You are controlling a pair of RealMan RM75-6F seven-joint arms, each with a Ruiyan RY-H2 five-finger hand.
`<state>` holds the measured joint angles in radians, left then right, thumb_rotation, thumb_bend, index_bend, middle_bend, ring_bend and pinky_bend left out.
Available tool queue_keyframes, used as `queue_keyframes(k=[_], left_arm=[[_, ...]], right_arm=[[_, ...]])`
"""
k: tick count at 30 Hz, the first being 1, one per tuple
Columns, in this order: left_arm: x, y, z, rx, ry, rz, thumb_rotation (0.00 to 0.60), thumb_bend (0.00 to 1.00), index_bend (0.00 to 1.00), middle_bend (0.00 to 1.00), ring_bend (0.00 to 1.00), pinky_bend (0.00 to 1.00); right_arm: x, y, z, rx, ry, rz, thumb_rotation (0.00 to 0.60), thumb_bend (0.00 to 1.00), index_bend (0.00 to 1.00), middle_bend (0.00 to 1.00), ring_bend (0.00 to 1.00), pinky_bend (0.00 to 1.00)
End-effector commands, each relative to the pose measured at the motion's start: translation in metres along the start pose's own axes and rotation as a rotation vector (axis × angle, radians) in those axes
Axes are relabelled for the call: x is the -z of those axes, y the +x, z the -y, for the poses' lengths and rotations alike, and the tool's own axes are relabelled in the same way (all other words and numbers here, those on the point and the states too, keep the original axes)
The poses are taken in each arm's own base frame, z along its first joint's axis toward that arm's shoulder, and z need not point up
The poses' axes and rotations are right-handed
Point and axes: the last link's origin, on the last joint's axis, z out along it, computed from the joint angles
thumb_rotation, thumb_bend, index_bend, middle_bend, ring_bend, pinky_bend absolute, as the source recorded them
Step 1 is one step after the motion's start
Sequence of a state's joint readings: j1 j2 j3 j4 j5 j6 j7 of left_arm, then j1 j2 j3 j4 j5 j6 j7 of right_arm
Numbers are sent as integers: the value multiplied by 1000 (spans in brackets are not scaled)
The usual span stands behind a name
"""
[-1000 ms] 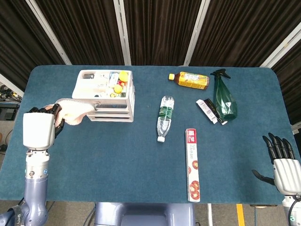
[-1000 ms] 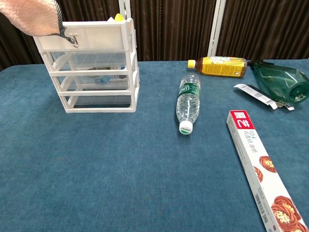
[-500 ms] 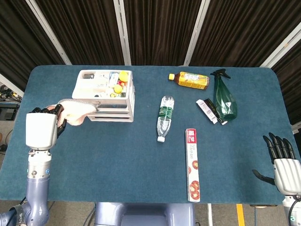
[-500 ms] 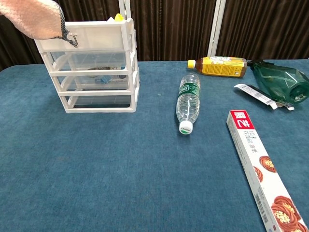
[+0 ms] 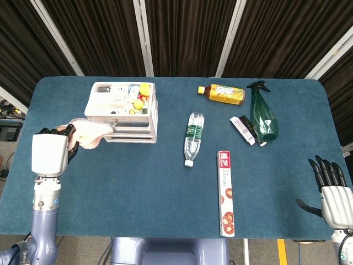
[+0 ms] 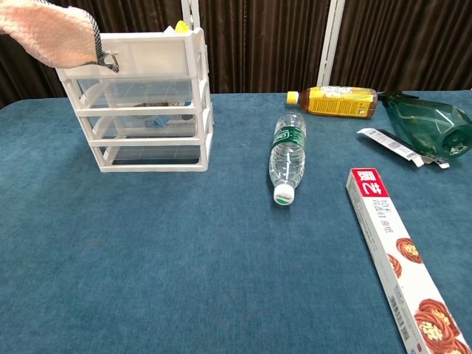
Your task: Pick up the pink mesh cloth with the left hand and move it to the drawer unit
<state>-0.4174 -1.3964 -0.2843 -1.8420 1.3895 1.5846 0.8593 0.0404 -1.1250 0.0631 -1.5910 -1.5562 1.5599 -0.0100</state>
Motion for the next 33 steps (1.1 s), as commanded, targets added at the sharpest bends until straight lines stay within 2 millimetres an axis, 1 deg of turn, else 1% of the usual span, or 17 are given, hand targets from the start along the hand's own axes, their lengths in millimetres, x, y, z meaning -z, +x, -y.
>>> queue_keyframes(k=[1,13,21,33], left_arm=[[2,-1,1,-3,-3,3,600,755,971,837,804,735],[11,-7,0,-7,-26,25,600,755,972,837,804,735],[14,-11,-2,-13,-37,32,600,755,972,837,804,735],[17,-24,-7,-41,-67,53,600,754,971,837,803,736]], right_arm=[[0,0,0,0,0,-1,600,0,0,0,0,0],[0,0,0,-1,-2,-2,600,0,0,0,0,0],[0,0,0,-1,0,-2,600,0,0,0,0,0],[0,0,0,-2,0,-2,600,0,0,0,0,0]])
